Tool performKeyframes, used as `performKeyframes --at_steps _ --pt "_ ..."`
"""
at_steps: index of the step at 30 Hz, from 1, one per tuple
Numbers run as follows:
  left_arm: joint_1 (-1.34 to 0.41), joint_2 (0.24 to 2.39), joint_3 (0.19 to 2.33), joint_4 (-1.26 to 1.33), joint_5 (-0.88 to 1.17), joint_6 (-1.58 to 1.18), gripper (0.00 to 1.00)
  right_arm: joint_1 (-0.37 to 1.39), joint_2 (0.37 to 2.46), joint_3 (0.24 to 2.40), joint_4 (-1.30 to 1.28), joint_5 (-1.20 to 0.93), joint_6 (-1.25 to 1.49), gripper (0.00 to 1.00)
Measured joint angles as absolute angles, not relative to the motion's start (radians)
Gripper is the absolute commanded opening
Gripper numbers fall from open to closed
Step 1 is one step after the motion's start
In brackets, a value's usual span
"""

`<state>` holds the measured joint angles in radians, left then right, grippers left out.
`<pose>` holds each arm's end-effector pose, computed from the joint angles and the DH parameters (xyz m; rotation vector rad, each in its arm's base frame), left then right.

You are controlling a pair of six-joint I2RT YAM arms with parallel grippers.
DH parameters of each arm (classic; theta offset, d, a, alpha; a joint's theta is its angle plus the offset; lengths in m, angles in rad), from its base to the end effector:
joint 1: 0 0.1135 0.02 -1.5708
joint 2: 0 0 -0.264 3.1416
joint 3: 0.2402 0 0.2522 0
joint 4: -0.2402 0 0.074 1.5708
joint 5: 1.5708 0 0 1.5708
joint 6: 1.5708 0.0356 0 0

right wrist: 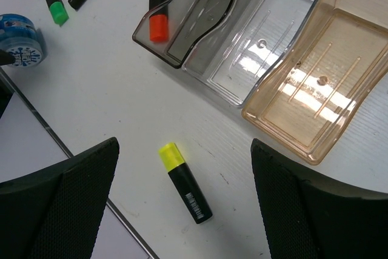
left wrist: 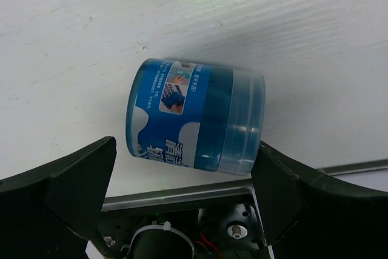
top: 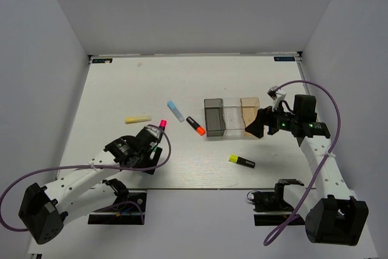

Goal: Sort the stationery into containers
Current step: Pick up the stationery from the center of the board.

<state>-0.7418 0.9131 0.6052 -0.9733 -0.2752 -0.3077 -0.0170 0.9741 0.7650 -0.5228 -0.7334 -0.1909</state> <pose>0.1106 -0.0882 0.2016 0.5384 2.6996 0.1288 0.1988 0.0205 0.2726 -0.5522 2.1048 0.7201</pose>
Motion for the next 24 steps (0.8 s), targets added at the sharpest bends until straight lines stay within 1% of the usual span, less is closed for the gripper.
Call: performKeyframes --at_steps 6,7,8,9,10,11,12,13,16,17,18,19,20,21,23,24 --pt "-0.743 0.963 0.564 -0.92 -0.303 -0.348 1.0 -0.017 0.974 0.765 -0.523 -0.741 -0.191 0.9" --pt "-0.743 0.976 0.564 -0.91 -0.303 -0.35 0.99 -0.017 0.974 0.765 -0.523 -0.743 -0.191 0.9" --pt "-0.743 0.988 0.564 -0.899 -0.303 -0.352 0.89 -0.017 0.974 0.765 -0.523 -0.744 -0.191 0.9" --pt "-0.743 0.999 0.564 -0.886 -0.302 -0.356 0.8 -0.017 0.974 0.765 -0.523 -0.744 -0.191 0.9" --pt "-0.743 1.008 0.564 -0.876 -0.303 -0.356 0.68 -0.017 0.973 0.765 -0.523 -0.744 -0.191 0.9" --pt "-0.743 1.013 0.566 -0.87 -0.302 -0.355 0.5 -0.017 0.972 0.765 -0.524 -0.744 -0.191 0.9" --pt "-0.743 1.013 0.566 -0.862 -0.302 -0.352 0.11 -0.017 0.971 0.765 -0.524 -0.744 -0.191 0.9" --pt "-0.743 1.014 0.566 -0.856 -0.3 -0.353 0.0 -0.017 0.97 0.765 -0.524 -0.744 -0.192 0.9" --pt "-0.745 1.01 0.569 -0.857 -0.299 -0.36 0.0 -0.017 0.968 0.765 -0.524 -0.744 -0.192 0.9" --pt "-0.749 1.004 0.575 -0.864 -0.298 -0.363 0.0 -0.017 0.968 0.765 -0.524 -0.744 -0.192 0.89" --pt "-0.754 0.997 0.587 -0.873 -0.296 -0.367 0.0 -0.017 0.968 0.765 -0.525 -0.744 -0.192 0.79" --pt "-0.76 0.991 0.603 -0.879 -0.295 -0.371 0.0 -0.017 0.968 0.765 -0.525 -0.745 -0.197 0.59" --pt "-0.767 0.987 0.632 -0.892 -0.29 -0.374 0.0 -0.017 0.968 0.765 -0.524 -0.748 -0.203 0.12" --pt "-0.775 0.989 0.673 -0.904 -0.28 -0.374 0.0 -0.017 0.968 0.766 -0.526 -0.752 -0.205 0.0" --pt "-0.789 1.003 0.778 -0.901 -0.244 -0.364 0.0 -0.017 0.971 0.77 -0.533 -0.76 -0.197 0.0" --pt "-0.796 1.02 0.828 -0.884 -0.223 -0.348 0.0 -0.017 0.973 0.772 -0.533 -0.762 -0.197 0.07"
